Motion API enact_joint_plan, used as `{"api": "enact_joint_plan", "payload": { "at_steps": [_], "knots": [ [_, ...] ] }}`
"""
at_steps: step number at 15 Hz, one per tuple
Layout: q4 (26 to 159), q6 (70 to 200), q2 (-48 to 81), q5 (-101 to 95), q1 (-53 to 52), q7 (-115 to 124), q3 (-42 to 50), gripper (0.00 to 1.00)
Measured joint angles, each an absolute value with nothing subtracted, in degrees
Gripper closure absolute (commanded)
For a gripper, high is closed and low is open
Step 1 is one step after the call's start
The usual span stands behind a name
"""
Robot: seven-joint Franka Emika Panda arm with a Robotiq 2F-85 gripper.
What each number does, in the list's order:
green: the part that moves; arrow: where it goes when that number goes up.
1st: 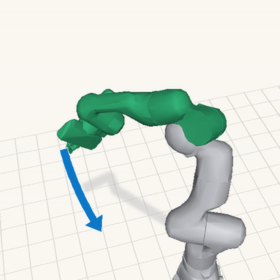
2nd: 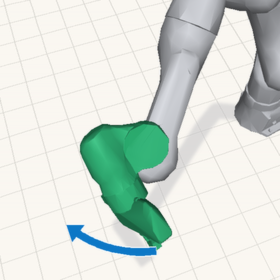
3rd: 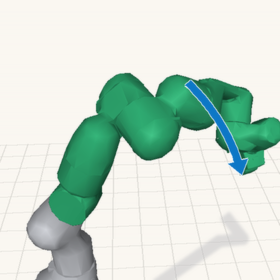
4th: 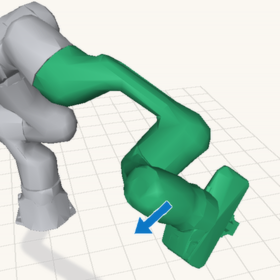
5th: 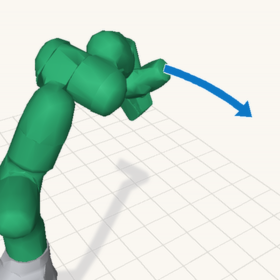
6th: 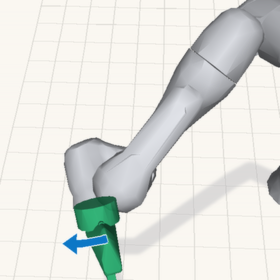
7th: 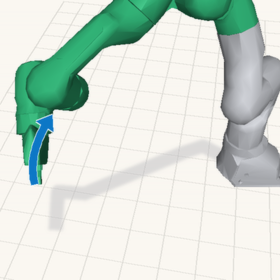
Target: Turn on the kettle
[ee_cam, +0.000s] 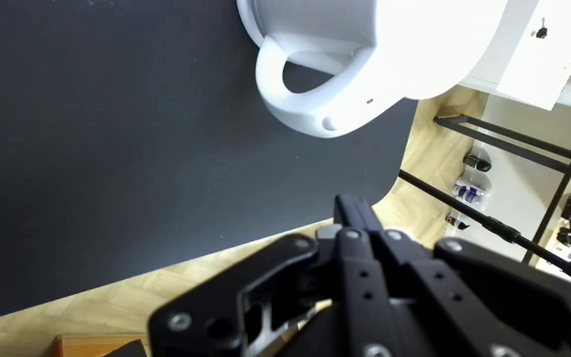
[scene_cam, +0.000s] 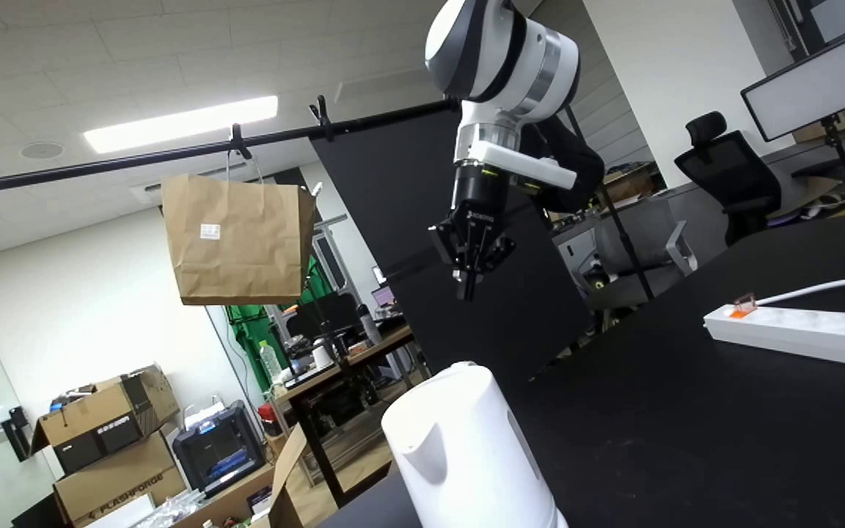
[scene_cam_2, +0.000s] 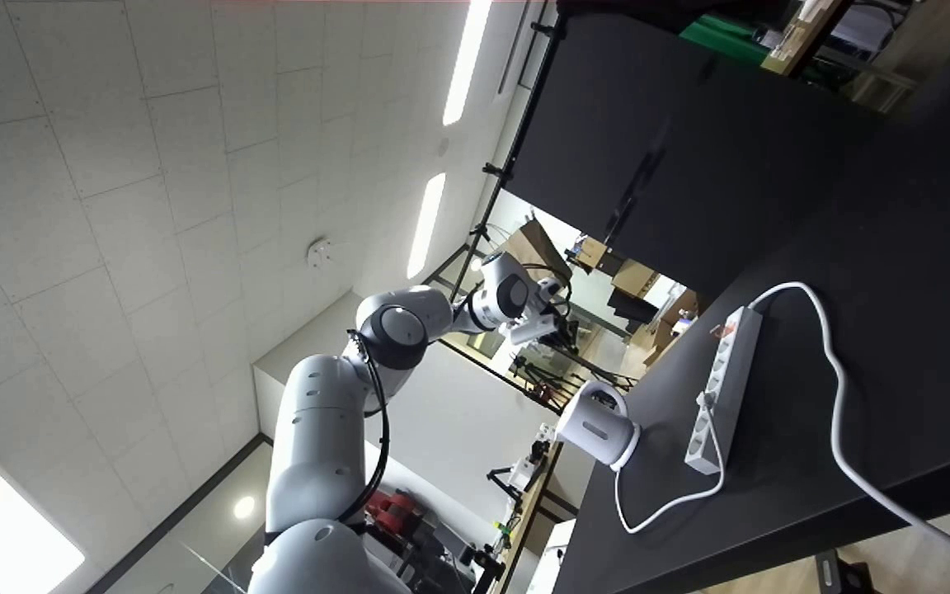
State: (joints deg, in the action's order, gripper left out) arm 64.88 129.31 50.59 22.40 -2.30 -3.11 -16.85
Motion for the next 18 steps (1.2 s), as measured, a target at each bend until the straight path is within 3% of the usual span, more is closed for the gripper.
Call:
{"api": "enact_joint_plan", "payload": {
  "at_steps": [18],
  "knots": [
    [64.8,129.1,53.6,26.2,-2.4,-6.8,-18.4,1.0]
  ]
}}
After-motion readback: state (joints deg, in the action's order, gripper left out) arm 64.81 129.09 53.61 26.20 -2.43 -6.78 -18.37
